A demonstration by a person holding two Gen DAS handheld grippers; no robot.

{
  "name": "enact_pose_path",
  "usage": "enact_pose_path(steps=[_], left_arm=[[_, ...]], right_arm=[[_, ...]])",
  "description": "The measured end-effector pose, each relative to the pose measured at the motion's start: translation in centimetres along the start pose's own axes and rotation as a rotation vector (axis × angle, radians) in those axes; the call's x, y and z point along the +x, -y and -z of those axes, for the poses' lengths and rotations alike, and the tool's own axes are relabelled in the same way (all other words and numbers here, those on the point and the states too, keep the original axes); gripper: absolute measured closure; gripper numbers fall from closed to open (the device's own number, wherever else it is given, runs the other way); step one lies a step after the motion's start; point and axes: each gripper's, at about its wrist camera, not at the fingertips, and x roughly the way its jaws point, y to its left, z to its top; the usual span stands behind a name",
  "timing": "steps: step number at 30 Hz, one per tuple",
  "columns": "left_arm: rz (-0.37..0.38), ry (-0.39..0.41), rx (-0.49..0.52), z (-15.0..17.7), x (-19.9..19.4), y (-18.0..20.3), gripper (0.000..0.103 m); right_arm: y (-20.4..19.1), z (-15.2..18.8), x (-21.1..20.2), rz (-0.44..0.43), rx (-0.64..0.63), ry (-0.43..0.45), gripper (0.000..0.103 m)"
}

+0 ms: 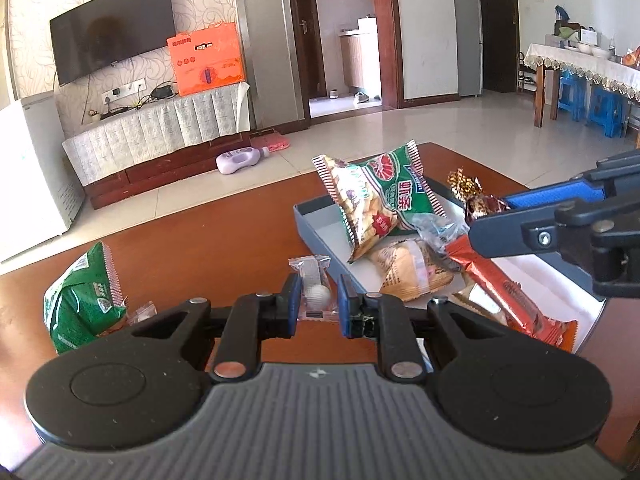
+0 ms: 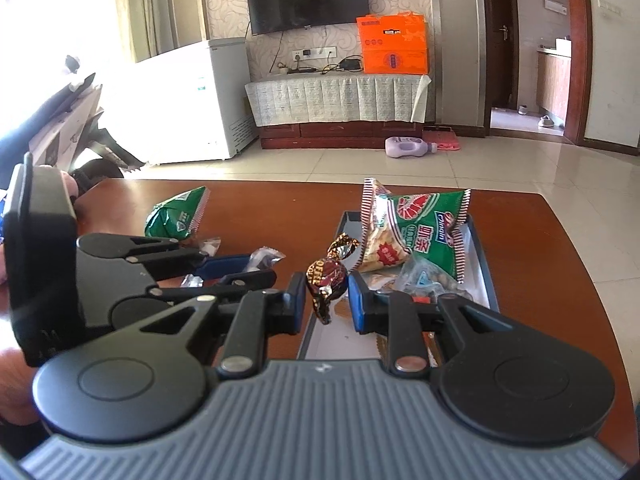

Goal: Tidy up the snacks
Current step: 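Carry the candy packet in the left gripper while the right carries the chocolate over the box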

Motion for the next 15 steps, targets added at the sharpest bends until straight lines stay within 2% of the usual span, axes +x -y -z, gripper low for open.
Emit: enact_pose_path(steps=[15], left_arm=[[0.042, 0.003, 0.003, -0.6, 1.3, 2.1, 0.080]], right_arm=[[1.5, 0.4, -0.5, 0.019, 0.016, -0.001, 0.077]])
